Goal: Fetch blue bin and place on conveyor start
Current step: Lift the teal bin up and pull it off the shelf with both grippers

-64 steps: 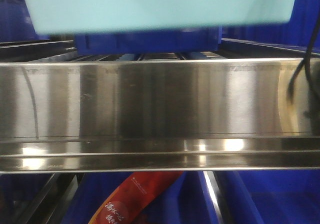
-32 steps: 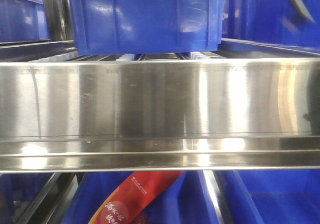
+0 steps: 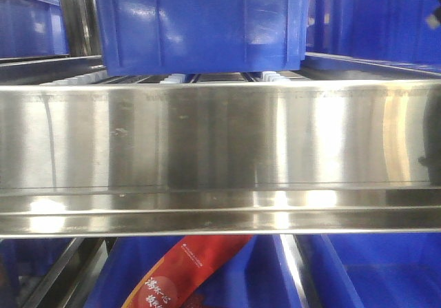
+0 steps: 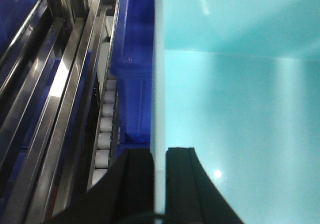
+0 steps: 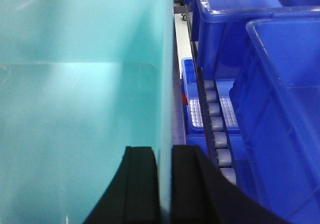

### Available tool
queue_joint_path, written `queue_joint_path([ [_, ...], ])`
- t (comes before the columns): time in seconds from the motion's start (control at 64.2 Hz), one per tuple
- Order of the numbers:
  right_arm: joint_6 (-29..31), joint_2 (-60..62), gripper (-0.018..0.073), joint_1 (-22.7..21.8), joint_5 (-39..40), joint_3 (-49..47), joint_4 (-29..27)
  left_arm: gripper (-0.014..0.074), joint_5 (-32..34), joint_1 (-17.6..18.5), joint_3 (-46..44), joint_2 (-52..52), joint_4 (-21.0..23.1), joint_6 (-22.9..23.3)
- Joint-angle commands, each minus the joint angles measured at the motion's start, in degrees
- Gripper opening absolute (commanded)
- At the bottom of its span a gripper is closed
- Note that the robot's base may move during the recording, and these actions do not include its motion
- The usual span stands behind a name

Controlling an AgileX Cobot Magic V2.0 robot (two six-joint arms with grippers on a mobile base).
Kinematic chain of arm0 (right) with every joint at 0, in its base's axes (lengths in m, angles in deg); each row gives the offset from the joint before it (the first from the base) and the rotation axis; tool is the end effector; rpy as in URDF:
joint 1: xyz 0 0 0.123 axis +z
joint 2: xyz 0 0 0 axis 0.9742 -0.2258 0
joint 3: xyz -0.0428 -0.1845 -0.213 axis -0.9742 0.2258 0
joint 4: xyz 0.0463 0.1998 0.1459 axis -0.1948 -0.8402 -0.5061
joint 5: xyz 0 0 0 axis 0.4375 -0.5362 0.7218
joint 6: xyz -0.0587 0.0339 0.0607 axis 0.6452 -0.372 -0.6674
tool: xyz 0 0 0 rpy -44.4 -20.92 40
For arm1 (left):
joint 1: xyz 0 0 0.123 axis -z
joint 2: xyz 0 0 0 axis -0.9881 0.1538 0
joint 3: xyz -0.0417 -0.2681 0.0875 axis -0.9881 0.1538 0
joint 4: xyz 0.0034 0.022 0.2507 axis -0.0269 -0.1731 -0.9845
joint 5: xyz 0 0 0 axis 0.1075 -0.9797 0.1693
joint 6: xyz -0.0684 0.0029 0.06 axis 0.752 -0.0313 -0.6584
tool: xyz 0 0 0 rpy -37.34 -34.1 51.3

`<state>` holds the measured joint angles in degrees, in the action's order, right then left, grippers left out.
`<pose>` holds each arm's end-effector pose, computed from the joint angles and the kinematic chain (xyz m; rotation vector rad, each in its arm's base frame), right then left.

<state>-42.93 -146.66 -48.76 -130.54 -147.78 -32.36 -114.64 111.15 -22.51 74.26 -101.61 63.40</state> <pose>0.2886 0.1141 0.5022 0.0686 2.1870 0.0214 0.2703 -0.1139 0.4999 -0.0936 2.0958 -0.1042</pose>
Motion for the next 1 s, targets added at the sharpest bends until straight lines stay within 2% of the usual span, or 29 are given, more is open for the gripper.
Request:
queue_joint_path([
  [0.0,0.5,0.51,-0.0166,0.56,2.23,-0.66,-0.55,-0.0111,3.91,0.76,-0.75,-0.92,1.06,0.08],
  [0.109,0.5,0.5,-0.0166,0.56,2.23,-0.66,-0.55,-0.0111,5.43,0.76,-0.75,-1.05,-0.02,0.08],
  [0.374,0.5,0.4,-0.0166,0.56,2.23,-0.66,-0.32,-0.0111,4.06,0.76,-0.75,-1.05,-0.29,-0.05],
  [0.452,0.5,0.4,-0.0166,0.56,2.23,-0.66,-0.21,-0.0111,2.71,0.76,-0.75,-1.05,-0.02,-4.95],
  [0.498,0.5,0.4,-0.0166,0.56,2.23,-0.66,-0.21,-0.0111,2.02,0.76,-0.75,-1.05,0.13,-6.28],
  [0.67,0.5,0.4,-0.0166,0.56,2.23,-0.66,-0.21,-0.0111,1.65,0.76,-0.75,-1.05,0.13,-6.28],
  [0.841,5.53,0.4,-0.0166,0.56,2.79,-0.66,-0.21,-0.0111,1.75,0.76,-0.75,-1.05,0.13,-6.28],
  [0.981,5.56,0.4,-0.0166,0.56,2.79,-0.66,-0.21,-0.0111,1.75,0.76,-0.75,-1.05,0.23,-6.28],
])
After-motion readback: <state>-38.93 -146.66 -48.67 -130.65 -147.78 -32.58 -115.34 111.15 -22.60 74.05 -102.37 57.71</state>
